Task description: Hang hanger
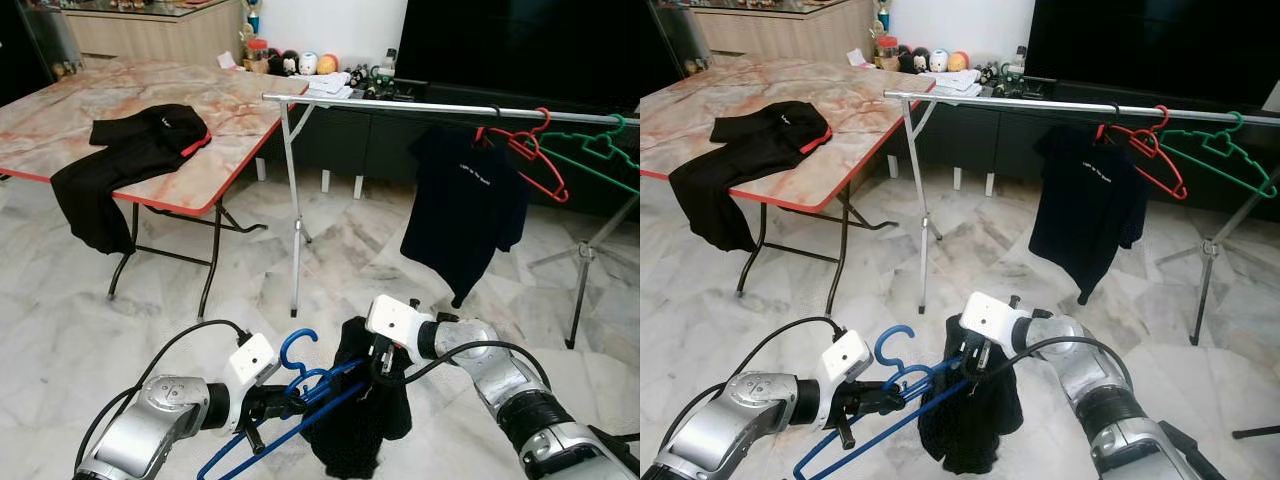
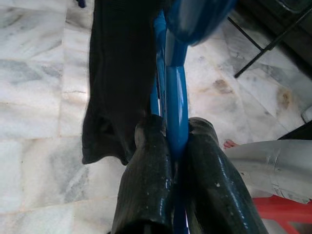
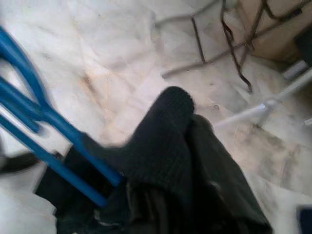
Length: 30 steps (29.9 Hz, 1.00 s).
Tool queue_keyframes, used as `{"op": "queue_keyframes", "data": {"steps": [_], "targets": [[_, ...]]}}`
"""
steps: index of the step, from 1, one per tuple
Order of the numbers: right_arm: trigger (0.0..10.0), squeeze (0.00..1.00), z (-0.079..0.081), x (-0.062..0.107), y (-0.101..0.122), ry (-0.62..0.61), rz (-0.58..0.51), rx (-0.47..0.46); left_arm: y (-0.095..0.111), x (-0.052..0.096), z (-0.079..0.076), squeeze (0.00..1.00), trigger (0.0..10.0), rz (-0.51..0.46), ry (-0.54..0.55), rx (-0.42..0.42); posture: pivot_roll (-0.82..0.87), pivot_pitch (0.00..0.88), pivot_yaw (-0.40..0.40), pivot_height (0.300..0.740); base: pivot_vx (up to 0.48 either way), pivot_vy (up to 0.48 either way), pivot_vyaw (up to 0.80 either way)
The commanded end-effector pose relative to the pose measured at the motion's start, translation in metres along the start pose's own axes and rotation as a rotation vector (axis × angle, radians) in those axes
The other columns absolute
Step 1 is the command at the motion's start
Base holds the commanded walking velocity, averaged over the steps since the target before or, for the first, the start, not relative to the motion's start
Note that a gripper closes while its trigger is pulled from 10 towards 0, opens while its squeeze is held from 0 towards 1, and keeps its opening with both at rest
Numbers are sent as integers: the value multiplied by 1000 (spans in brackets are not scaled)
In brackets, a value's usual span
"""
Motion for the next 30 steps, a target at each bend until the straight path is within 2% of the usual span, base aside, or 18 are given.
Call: {"op": "queue_keyframes", "data": {"steps": [1, 3, 6, 7, 8, 9, 10, 11, 13, 14, 16, 19, 24, 26, 27, 29, 30], "targets": [[10000, 0, 10, 2, 37, 111, -158, -12, 8, -5, 6, 0, 10000, -22, 34, -22, 116, 54, -9, 740, 0, 0, 0], [10000, 0, 25, 6, 43, 216, -181, -24, 10, -7, 13, 0, 10000, -35, 78, -21, 113, 55, -8, 740, 0, 0, 0], [10000, 0, 33, 7, 34, 259, -135, 5, 11, -8, 12, 0, 10000, -44, 75, -15, 111, 56, -7, 740, 0, 0, 0], [10000, 0, 28, 5, 18, 216, -46, 42, 10, -8, 11, 0, 10000, -44, 75, -13, 110, 57, -8, 740, 0, 0, 0], [10000, 0, 28, 5, 18, 216, -46, 42, 10, -8, 11, 0, 10000, -44, 75, -13, 110, 57, -8, 740, 0, 0, 0], [10000, 0, 25, 4, 10, 192, -2, 63, 10, -8, 11, 0, 10000, -45, 79, -10, 111, 56, -8, 740, 0, 0, 0], [10000, 0, 13, 4, -8, 104, 101, 110, 11, -8, 13, 0, 10000, -55, 90, -6, 110, 57, -9, 740, 0, 0, 0], [10000, 0, 6, 4, -15, 60, 143, 126, 12, -8, 14, 0, 10000, -60, 97, -5, 110, 57, -9, 740, 0, 0, 0], [10000, 0, -8, 8, -26, -45, 209, 142, 13, -7, 16, 0, 10000, -68, 110, 4, 117, 56, -11, 740, 0, 0, 0], [10000, 0, -8, 8, -26, -45, 209, 142, 13, -7, 16, 0, 10000, -68, 110, 4, 117, 56, -11, 740, 0, 0, 0], [10000, 0, -21, 12, -29, -147, 234, 132, 12, -5, 16, 0, 10000, -69, 112, 6, 118, 57, -12, 740, 0, 0, 0], [10000, 0, -35, 14, -21, -251, 214, 163, 10, -2, 15, 0, 10000, -67, 104, 8, 118, 56, -12, 740, 0, 0, 0], [10000, 0, -42, 12, -11, -298, 175, 189, 10, -3, 9, 0, 10000, -71, 67, 18, 120, 58, -12, 740, 0, 0, 0], [10000, 0, -37, 8, -1, -260, 105, 149, 12, -3, 5, 0, 10000, -74, 45, 20, 120, 58, -11, 740, 0, 0, 0], [10000, 0, -37, 8, -1, -260, 105, 149, 12, -3, 5, 0, 10000, -74, 45, 20, 120, 58, -11, 740, 0, 0, 0], [10000, 0, -20, 2, 18, -138, -12, 125, 12, -4, 1, 0, 10000, -76, 20, 23, 116, 58, -9, 740, 0, 0, 0], [10000, 0, -20, 2, 18, -138, -12, 125, 12, -4, 1, 0, 10000, -76, 20, 23, 116, 58, -9, 740, 0, 0, 0]]}}
Point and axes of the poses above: a point about 5 cm out from each wrist's last joint towards the gripper, its own x axis pointing back from the gripper into the wrist, its own y axis along the axis of the wrist's last joint, z = x × y, the point moved 5 cm from there along -x, pointing out of the wrist towards the gripper, and after that the axes turned 12 degrees about -x, right-handed, at the moved point
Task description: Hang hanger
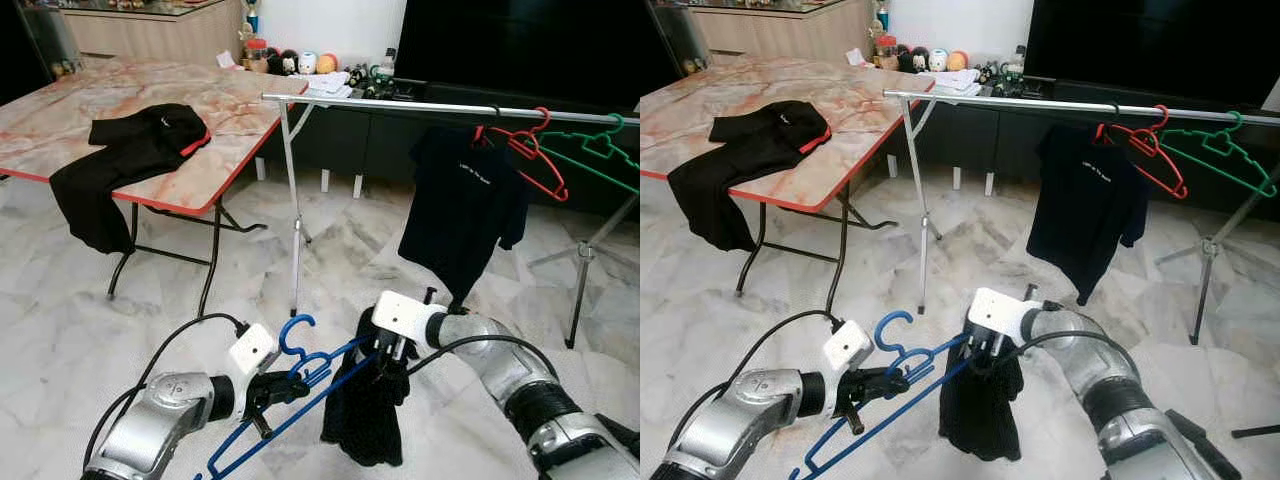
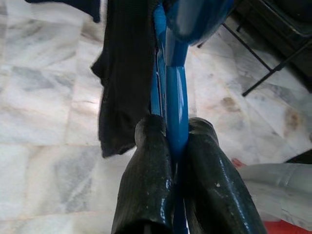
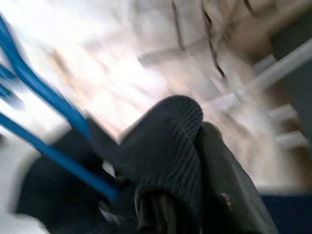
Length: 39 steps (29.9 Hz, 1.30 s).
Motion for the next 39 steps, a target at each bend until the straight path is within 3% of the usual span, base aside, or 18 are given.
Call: {"op": "queue_keyframes", "data": {"steps": [1, 4, 12, 15, 17, 20, 23, 25, 28, 36, 39], "targets": [[10000, 0, 9, 4, 37, 105, -178, -12, 9, -3, -9, 0, 10000, -30, -53, -12, 112, 58, -7, 740, 0, 0, 0], [10000, 0, 14, 6, 44, 156, -206, -14, 10, -4, -9, 0, 10000, -33, -46, -14, 111, 59, -7, 740, 0, 0, 0], [10000, 0, 22, 7, 39, 207, -185, -52, 11, -11, 16, 0, 10000, -16, 115, -58, 111, 58, -8, 740, 0, 0, 0], [10000, 0, 32, 7, 32, 226, -169, -70, 18, -12, 21, 0, 10000, -57, 157, -43, 108, 59, -7, 740, 0, 0, 0], [10000, 0, 35, 7, 26, 229, -147, -67, 21, -12, 21, 0, 10000, -73, 153, -39, 109, 60, -6, 740, 0, 0, 0], [10000, 0, 37, 7, -3, 211, 14, 40, 25, -12, 30, 0, 10000, -90, 217, -46, 111, 59, -9, 740, 0, 0, 0], [10000, 0, 36, 8, -5, 205, 23, 45, 25, -11, 32, 0, 10000, -94, 231, -42, 109, 59, -10, 740, 0, 0, 0], [10000, 0, 20, 11, 1, 111, -5, -3, 25, -12, 33, 0, 10000, -100, 241, -42, 105, 59, -11, 740, 0, 0, 0], [10000, 0, 14, 11, 3, 71, -14, -18, 25, -12, 32, 0, 10000, -102, 239, -41, 102, 58, -10, 740, 0, 0, 0], [10000, 0, 19, 5, 30, 65, -153, -102, 26, -16, 19, 0, 10000, -113, 152, -21, 109, 56, -12, 740, 0, 0, 0], [10000, 0, 26, 6, 46, 117, -223, -151, 24, -16, 16, 0, 10000, -108, 139, -28, 106, 56, -13, 740, 0, 0, 0]]}}
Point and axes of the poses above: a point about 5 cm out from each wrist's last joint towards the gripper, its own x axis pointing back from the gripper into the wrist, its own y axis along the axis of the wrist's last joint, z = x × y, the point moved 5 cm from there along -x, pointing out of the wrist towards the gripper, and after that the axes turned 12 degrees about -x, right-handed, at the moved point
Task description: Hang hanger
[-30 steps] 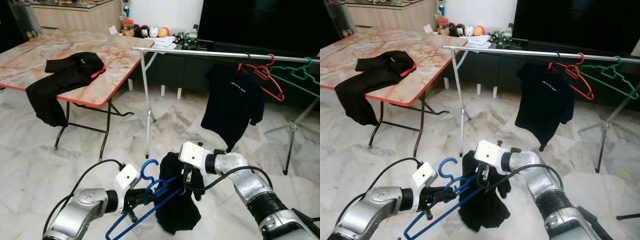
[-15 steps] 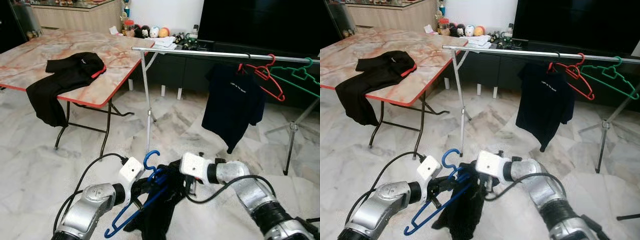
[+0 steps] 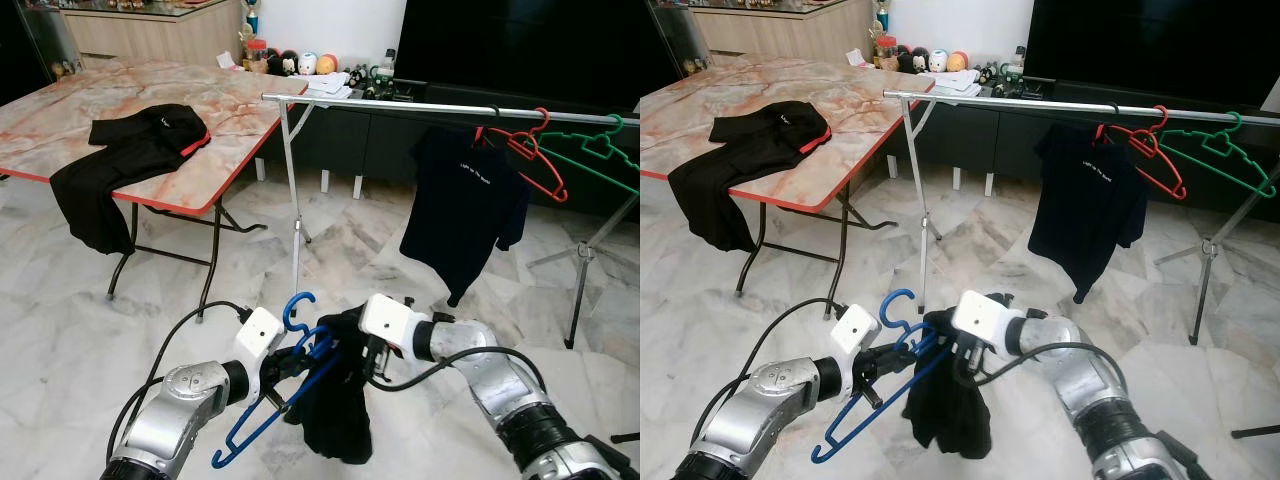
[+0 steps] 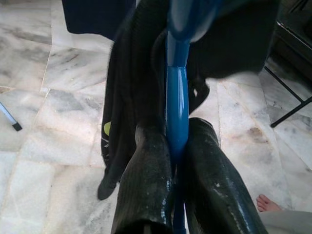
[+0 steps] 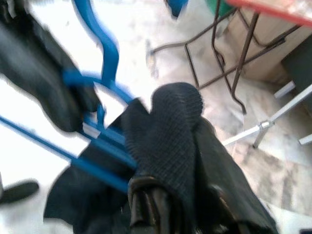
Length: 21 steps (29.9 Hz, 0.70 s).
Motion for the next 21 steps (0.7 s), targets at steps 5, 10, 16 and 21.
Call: {"op": "queue_keyframes", "data": {"steps": [5, 10, 16, 21], "targets": [[10000, 0, 11, 4, 2, 84, 20, 19, 8, -1, 0, 0, 10000, -31, 10, -5, 104, 57, -16, 740, 0, 0, 0], [10000, 1000, 9, 9, -13, 76, 93, 12, 10, -2, 2, 0, 10000, -39, 18, -5, 98, 60, -16, 740, 0, 0, 0], [10000, 1000, 16, 12, -13, 94, 112, 16, 10, -3, 6, 0, 10000, -40, 49, -6, 95, 61, -20, 740, 0, 0, 0], [10000, 1000, 34, 14, -19, 169, 146, 32, 11, -3, 10, 0, 10000, -47, 74, 4, 94, 63, -20, 740, 0, 0, 0]]}}
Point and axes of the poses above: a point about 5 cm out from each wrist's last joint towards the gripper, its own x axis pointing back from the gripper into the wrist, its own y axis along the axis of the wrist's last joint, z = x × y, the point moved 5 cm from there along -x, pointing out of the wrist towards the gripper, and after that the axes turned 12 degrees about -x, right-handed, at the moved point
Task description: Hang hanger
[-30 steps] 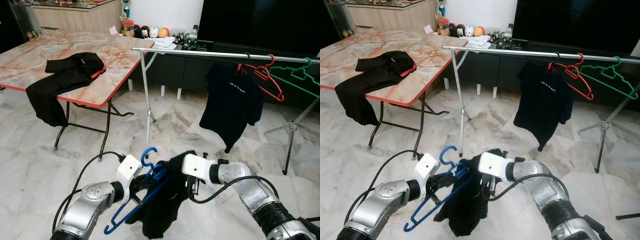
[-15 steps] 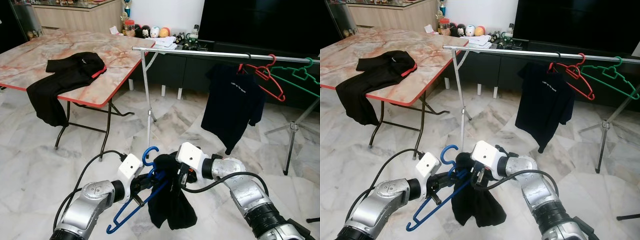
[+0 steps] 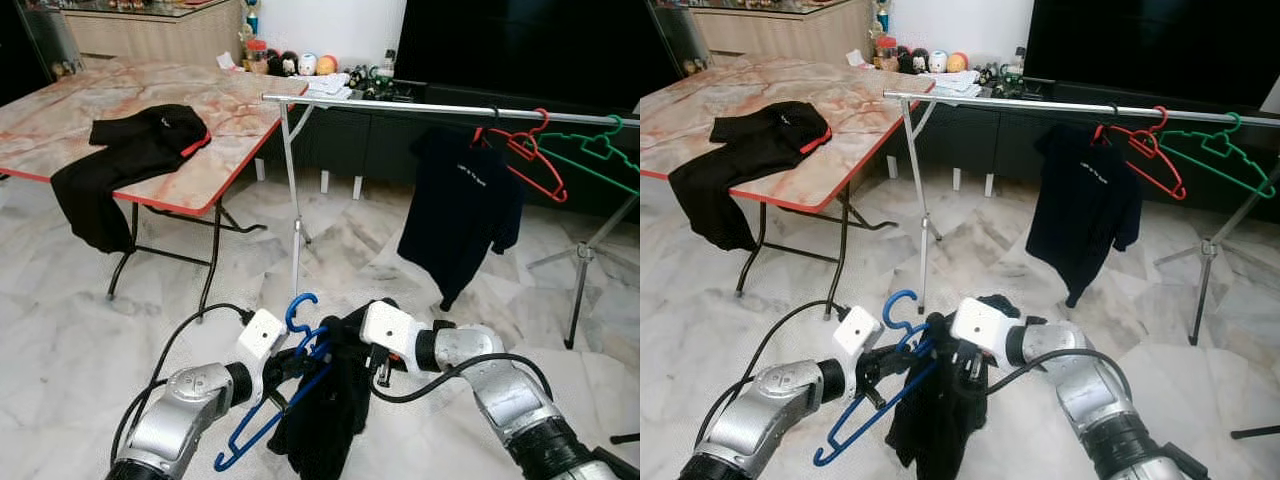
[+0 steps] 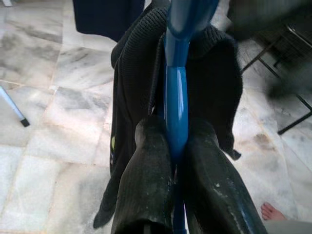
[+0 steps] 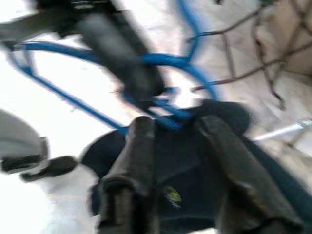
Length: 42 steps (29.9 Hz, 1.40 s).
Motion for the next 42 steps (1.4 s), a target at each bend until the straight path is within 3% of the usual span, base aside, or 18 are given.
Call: {"op": "queue_keyframes", "data": {"steps": [1, 11, 13, 15, 18, 19, 20, 21, 22, 24, 29, 30, 32, 34, 35, 36, 42], "targets": [[10000, 1000, 5, 1, -2, 24, 24, 16, 13, 0, 7, 0, 10000, -47, 22, -21, 94, 63, -20, 740, 0, 0, 0], [10000, 1000, 15, 23, -22, 68, 137, 7, 17, -1, 8, 0, 10000, -79, 31, -1, 85, 65, -24, 740, 0, 0, 0], [10000, 1000, 4, 31, -19, 4, 123, 18, 15, 0, 5, 0, 10000, -78, 14, 0, 84, 64, -24, 740, 0, 0, 0], [10000, 1000, -17, 44, 0, -90, 13, -5, 13, 1, 2, 0, 10000, -70, -9, -2, 77, 64, -25, 740, 0, 0, 0], [10000, 1000, -30, 53, 15, -151, -77, -21, 11, 3, -1, 0, 10000, -65, -36, -9, 77, 64, -25, 740, 0, 0, 0], [10000, 380, -41, 60, 18, -201, -87, -7, 10, 5, -4, 0, 10000, -62, -64, -14, 77, 62, -26, 740, 0, 0, 0], [10000, 380, -45, 62, 18, -216, -86, 1, 10, 6, -5, 0, 10000, -59, -75, -17, 77, 62, -26, 740, 0, 0, 0], [10000, 0, -47, 63, 17, -216, -77, 12, 7, 7, -8, 0, 10000, -45, -100, -21, 77, 62, -26, 740, 0, 0, 0], [10000, 0, -48, 64, 16, -213, -70, 19, 6, 8, -10, 0, 10000, -36, -117, -24, 77, 62, -26, 740, 0, 0, 0], [10000, 0, -29, 55, 9, -60, -37, 51, 1, 13, -23, 0, 10000, -16, -217, -28, 72, 58, -27, 740, 0, 0, 0], [10000, 0, -9, 50, 4, 96, -25, 42, 1, 16, -29, 0, 10000, -7, -271, -49, 78, 55, -32, 740, 0, 0, 0], [10000, 1000, -7, 56, 1, 163, -17, 16, 3, 19, -28, 0, 10000, -8, -290, -61, 77, 54, -33, 740, 0, 0, 0], [10000, 1000, -5, 63, -3, 225, 3, -7, 4, 23, -28, 0, 10000, 1, -319, -77, 77, 54, -33, 740, 0, 0, 0], [10000, 1000, -8, 65, -8, 224, 32, 28, 6, 24, -29, 0, 10000, -3, -341, -92, 78, 46, -35, 740, 0, 0, 0], [10000, 212, -9, 65, -11, 231, 51, 35, 9, 24, -30, 0, 10000, -7, -359, -101, 78, 46, -35, 740, 0, 0, 0], [10000, 0, -9, 66, -15, 251, 70, 40, 11, 24, -33, 0, 10000, -9, -383, -115, 79, 39, -34, 740, 0, 0, 0], [10000, 0, -8, 67, -22, 298, 103, 57, 18, 26, -42, 0, 10000, -12, -454, -153, 73, 33, -33, 740, 0, 0, 0]]}}
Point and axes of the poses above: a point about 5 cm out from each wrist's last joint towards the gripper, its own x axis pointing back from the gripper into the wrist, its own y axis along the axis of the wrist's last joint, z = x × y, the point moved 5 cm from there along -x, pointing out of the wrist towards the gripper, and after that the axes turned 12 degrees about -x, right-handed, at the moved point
